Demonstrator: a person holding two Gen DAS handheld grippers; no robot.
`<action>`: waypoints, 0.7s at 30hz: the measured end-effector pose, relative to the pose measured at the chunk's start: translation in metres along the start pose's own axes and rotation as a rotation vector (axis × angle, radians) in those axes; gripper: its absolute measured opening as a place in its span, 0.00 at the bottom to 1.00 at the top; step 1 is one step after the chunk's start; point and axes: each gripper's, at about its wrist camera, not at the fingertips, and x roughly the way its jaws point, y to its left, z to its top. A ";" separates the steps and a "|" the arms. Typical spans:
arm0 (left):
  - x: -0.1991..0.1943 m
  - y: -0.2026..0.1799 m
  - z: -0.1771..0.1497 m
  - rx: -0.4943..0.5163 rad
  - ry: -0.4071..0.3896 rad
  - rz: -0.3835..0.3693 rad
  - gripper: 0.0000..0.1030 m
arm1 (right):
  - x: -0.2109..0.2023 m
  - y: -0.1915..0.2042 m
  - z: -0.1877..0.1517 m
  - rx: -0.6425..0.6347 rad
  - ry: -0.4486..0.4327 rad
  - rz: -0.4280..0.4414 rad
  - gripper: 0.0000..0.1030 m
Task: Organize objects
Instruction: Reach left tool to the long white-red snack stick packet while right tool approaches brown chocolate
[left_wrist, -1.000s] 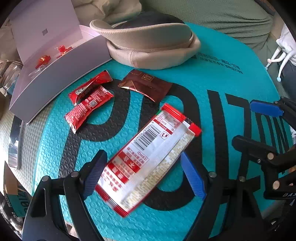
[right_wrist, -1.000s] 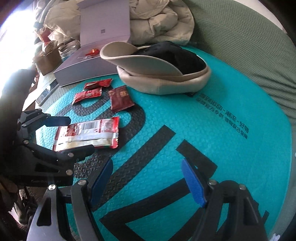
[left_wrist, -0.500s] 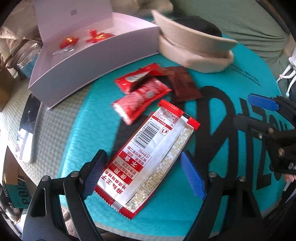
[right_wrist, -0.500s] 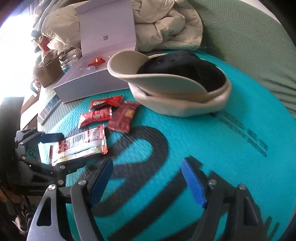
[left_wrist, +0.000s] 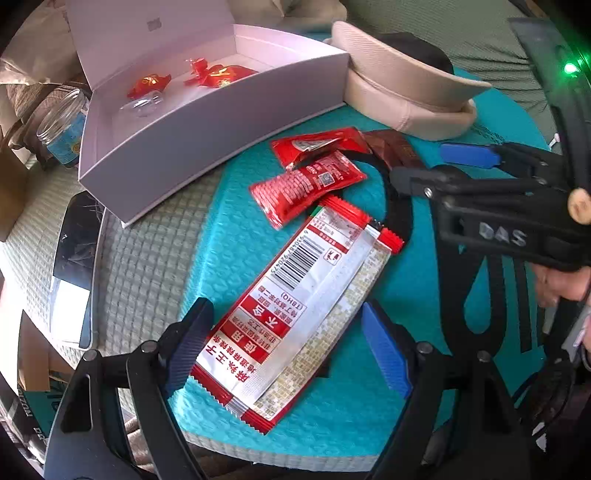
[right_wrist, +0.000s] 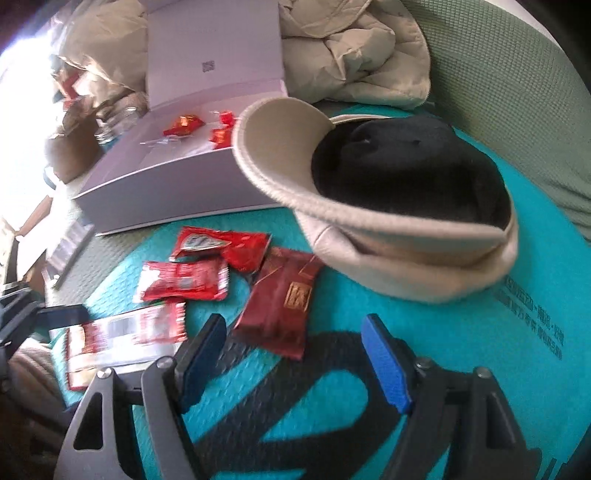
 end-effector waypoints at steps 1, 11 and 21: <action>0.000 0.004 0.002 0.000 0.002 -0.004 0.79 | 0.004 0.001 0.001 0.009 -0.002 -0.004 0.65; 0.006 0.028 0.009 -0.032 0.028 -0.050 0.84 | 0.012 0.011 0.009 0.020 -0.003 -0.055 0.37; -0.001 0.019 0.007 0.004 -0.025 -0.006 0.82 | -0.003 0.009 -0.011 0.019 0.023 -0.052 0.36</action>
